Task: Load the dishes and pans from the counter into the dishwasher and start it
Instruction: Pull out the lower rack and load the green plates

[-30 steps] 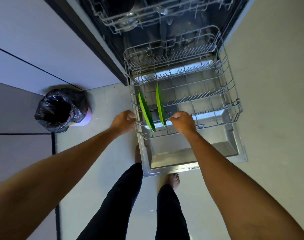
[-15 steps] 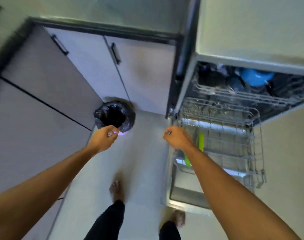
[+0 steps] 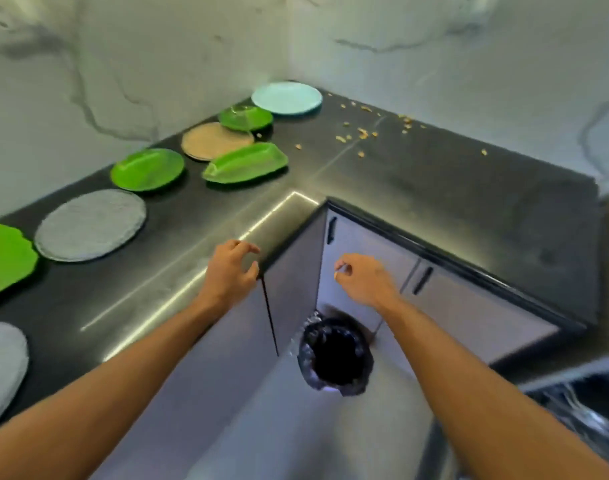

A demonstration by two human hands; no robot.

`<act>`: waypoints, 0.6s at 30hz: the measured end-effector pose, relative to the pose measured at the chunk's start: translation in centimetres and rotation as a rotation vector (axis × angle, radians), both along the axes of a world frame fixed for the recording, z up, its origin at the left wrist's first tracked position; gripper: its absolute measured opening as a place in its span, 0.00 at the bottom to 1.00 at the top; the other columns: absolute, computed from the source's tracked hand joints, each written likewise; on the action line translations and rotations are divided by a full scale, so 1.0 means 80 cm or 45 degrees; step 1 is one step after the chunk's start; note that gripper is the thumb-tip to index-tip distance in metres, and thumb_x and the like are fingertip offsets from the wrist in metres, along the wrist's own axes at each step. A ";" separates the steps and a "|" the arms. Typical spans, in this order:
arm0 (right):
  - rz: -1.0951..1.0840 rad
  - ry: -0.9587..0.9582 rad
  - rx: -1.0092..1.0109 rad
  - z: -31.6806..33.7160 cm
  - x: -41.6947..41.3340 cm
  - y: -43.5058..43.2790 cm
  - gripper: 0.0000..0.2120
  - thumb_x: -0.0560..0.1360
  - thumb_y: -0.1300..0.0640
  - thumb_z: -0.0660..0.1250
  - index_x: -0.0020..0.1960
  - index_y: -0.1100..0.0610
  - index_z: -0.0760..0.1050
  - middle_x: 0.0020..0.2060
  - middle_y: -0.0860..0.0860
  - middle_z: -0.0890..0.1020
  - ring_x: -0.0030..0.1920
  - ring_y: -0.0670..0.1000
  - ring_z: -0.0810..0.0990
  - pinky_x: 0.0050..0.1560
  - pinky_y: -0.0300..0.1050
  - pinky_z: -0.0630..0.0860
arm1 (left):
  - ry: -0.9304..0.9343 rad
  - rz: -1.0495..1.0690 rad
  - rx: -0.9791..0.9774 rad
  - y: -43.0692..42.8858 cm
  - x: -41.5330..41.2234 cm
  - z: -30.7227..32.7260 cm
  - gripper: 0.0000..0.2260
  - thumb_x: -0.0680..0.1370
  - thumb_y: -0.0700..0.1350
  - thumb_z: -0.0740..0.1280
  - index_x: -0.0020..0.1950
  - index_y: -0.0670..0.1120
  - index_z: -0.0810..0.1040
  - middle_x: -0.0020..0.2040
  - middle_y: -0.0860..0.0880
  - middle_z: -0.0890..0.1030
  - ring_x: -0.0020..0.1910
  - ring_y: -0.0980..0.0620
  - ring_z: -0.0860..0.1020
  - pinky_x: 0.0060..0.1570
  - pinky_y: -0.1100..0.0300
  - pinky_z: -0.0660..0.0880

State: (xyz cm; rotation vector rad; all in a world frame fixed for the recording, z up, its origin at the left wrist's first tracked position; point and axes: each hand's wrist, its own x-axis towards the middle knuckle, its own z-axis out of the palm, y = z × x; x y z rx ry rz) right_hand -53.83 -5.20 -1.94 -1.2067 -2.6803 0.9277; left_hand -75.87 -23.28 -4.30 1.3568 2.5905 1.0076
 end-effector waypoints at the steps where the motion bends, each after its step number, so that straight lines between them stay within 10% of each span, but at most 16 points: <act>1: 0.029 0.017 0.029 0.007 -0.020 0.003 0.07 0.76 0.56 0.66 0.51 0.48 0.80 0.51 0.51 0.84 0.52 0.55 0.81 0.54 0.47 0.77 | 0.014 0.025 -0.018 -0.003 -0.012 -0.002 0.12 0.72 0.45 0.68 0.55 0.47 0.82 0.52 0.47 0.79 0.53 0.45 0.76 0.54 0.54 0.71; 18: 0.197 0.147 0.262 -0.045 -0.335 0.094 0.21 0.79 0.43 0.63 0.69 0.49 0.67 0.60 0.51 0.75 0.58 0.57 0.77 0.51 0.54 0.76 | 0.051 0.677 -0.262 0.083 -0.194 -0.052 0.20 0.75 0.61 0.63 0.59 0.49 0.73 0.62 0.48 0.72 0.65 0.45 0.69 0.73 0.42 0.56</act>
